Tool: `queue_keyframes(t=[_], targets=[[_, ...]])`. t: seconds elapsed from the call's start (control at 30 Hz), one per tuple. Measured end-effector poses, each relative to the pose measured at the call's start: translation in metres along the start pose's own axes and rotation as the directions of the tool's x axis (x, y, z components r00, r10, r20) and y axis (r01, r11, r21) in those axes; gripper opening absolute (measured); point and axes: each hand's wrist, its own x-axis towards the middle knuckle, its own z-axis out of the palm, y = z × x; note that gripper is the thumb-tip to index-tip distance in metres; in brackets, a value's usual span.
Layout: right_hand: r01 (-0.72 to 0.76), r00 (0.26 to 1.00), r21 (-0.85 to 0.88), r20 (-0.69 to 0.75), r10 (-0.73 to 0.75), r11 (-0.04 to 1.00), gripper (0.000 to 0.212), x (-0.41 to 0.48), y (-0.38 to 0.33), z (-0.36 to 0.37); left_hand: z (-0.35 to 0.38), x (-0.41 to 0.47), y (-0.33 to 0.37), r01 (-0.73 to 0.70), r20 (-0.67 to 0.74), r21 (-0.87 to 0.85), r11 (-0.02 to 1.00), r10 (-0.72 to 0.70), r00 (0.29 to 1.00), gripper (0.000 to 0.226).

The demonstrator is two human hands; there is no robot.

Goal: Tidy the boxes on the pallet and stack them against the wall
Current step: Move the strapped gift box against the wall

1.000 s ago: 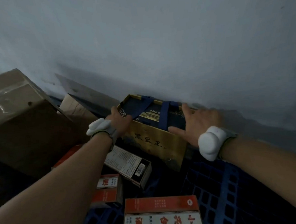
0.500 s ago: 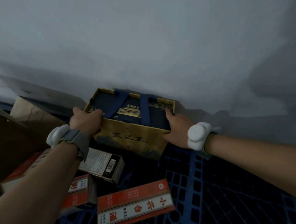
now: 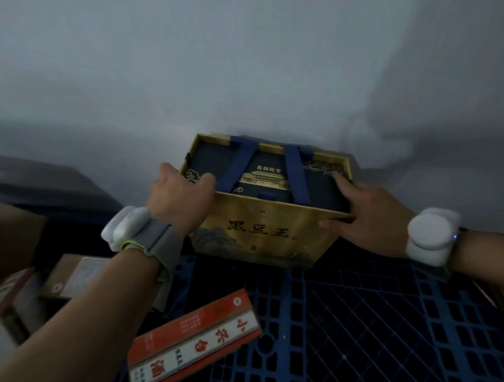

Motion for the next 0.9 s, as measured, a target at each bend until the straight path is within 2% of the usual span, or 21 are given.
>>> queue_keyframes(t=[0.17,0.4,0.47,0.57,0.7,0.77,0.8,0.9], targets=[[-0.074,0.997,-0.067,-0.01,0.073,0.995,0.108,-0.021,0.045,-0.007,0.052,-0.013,0.017,-0.045,0.054,-0.008,0.999,0.046,0.997,0.055],[-0.167,0.982,-0.128,0.066,0.177,0.978,0.099,-0.023,0.077,-0.012,0.103,-0.02,0.022,-0.025,-0.002,0.027,0.999,0.025,1.0,0.048],[-0.167,0.981,-0.153,0.074,0.18,0.974,0.098,-0.017,0.085,-0.012,0.114,-0.027,0.019,-0.058,-0.03,-0.001,0.998,0.058,0.998,0.046],[-0.159,0.974,-0.192,0.131,0.185,0.969,0.099,-0.01,0.094,-0.012,0.123,-0.042,0.017,-0.169,0.011,-0.011,0.985,0.17,0.985,0.051],[-0.143,0.97,-0.346,0.137,0.201,0.927,0.102,-0.004,0.099,-0.013,0.116,-0.036,0.018,-0.197,0.103,-0.022,0.98,0.198,0.975,0.054],[-0.168,0.968,-0.453,0.092,0.234,0.876,0.107,0.0,0.093,-0.012,0.11,-0.034,0.017,-0.241,0.161,0.07,0.968,0.227,0.96,0.067],[-0.194,0.963,-0.48,0.072,0.259,0.856,0.109,0.002,0.088,-0.01,0.107,-0.035,0.017,-0.277,0.183,0.136,0.951,0.251,0.951,0.081],[-0.301,0.933,-0.378,0.072,0.352,0.875,0.117,0.007,0.066,-0.009,0.102,-0.04,0.018,-0.4,0.259,0.294,0.868,0.331,0.907,0.115]])
